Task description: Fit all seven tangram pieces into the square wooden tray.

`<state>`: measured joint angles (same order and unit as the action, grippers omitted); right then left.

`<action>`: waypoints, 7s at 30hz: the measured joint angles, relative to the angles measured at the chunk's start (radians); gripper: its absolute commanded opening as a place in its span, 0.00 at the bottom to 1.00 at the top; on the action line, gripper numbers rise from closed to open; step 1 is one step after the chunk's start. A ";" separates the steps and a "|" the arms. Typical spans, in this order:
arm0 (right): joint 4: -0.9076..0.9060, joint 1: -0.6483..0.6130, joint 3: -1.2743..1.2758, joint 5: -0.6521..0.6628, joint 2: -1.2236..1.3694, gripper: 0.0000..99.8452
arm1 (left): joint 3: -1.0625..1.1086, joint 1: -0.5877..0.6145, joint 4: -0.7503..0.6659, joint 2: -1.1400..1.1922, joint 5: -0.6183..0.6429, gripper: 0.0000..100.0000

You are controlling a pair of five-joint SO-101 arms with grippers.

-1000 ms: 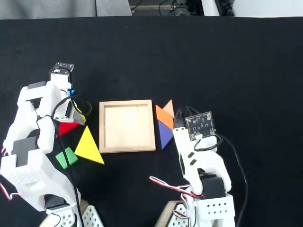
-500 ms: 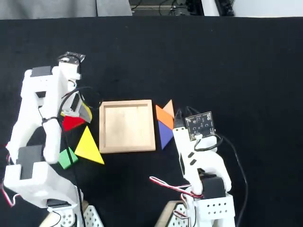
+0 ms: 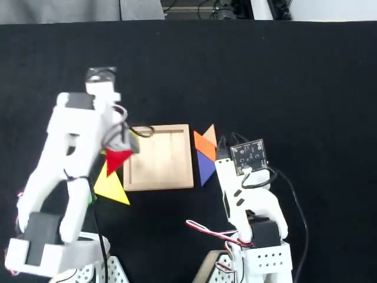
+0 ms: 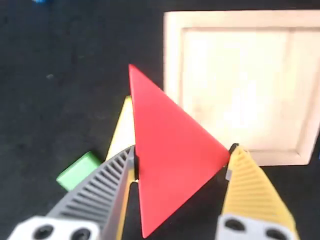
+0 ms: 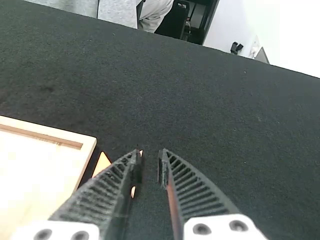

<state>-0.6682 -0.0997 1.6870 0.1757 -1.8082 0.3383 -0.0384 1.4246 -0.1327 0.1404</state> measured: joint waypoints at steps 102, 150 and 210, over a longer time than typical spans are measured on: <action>0.000 0.000 0.000 0.000 0.000 0.08 | 0.008 -0.206 -0.137 -0.127 -0.077 0.32; -0.054 -0.043 0.000 0.069 0.000 0.08 | 0.454 0.554 -0.152 -0.404 -0.414 0.03; -0.051 -0.192 -0.896 0.206 1.679 0.14 | 0.773 0.410 -0.749 -0.460 0.060 0.26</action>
<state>-0.7188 -0.2915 0.7910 0.3813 -0.1297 1.1116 0.3713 0.6759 -0.5930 0.2002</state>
